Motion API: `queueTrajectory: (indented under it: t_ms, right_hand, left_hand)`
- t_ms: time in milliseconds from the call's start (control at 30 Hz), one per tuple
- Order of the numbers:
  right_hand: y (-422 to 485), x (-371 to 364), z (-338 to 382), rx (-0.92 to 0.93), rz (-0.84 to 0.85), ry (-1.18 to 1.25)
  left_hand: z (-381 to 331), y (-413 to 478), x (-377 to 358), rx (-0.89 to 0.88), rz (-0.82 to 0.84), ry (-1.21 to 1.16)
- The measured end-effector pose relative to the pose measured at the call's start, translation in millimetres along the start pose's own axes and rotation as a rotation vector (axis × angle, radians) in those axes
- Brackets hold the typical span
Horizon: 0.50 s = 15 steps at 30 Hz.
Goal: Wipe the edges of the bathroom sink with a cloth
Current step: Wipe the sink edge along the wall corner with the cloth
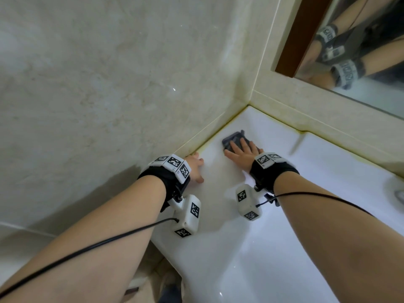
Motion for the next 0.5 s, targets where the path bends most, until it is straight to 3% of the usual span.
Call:
queueTrajectory:
  t_ms: [167,300,500]
  right_hand:
    - [9.4,-22.3,51.8,0.137,0.085,-0.175]
    - [1.1,-17.2,53.7,0.244,0.052,-0.295]
    - [-13.6,4.1,-4.8,0.124,0.014,-0.183]
  left_hand:
    - [-0.8,1.8,-1.1,0.024,0.011,-0.001]
    - [-0.1,1.0,-2.7,0.045,0.003,0.016]
    - [6.0,-2.4,-10.0,0.064,0.006,0.043]
Point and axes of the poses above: each hand's wrist, its own y-axis towards the middle knuckle, its own x-axis out of the back of the hand, z = x × y, the point moved 8 cm from there along y, towards the middle knuckle, and after that the axes turned 5 degrees about x, right-handed, at the moved point
